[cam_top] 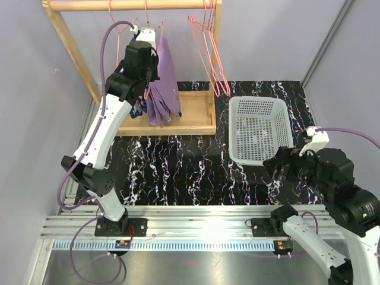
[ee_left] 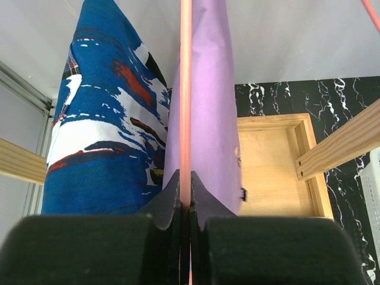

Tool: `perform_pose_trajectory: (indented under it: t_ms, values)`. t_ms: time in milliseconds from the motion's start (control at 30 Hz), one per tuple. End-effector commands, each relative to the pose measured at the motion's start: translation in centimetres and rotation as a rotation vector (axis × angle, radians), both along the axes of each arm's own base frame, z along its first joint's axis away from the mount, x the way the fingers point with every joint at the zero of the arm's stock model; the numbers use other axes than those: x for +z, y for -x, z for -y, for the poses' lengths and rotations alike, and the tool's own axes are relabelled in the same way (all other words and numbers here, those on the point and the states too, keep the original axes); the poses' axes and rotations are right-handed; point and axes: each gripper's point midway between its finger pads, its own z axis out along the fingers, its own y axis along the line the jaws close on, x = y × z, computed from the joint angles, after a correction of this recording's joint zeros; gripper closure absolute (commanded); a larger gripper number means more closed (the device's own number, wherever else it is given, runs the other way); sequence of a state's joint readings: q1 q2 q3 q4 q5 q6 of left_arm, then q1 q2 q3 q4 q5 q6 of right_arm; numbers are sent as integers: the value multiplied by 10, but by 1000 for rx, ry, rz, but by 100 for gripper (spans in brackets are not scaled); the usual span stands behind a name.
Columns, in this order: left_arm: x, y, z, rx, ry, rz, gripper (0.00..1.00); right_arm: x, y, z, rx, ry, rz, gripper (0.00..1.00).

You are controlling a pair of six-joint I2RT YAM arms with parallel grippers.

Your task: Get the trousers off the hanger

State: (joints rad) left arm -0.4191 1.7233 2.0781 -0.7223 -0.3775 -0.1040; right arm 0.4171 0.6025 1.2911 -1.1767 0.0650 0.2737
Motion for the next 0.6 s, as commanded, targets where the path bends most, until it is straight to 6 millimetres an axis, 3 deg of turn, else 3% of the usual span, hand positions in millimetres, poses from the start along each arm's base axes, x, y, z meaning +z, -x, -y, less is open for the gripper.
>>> perform_pose_trajectory:
  t_ms: [0, 300, 567]
  values:
    - [93, 21, -10, 9, 107, 234, 100, 6, -2, -8, 33, -33, 25, 1]
    - [139, 39, -8, -38, 176, 320, 100, 5, 1, -7, 25, -40, 20, 1]
    - [158, 67, -7, -86, 251, 331, 100, 11, -1, -8, 45, -29, 52, 0]
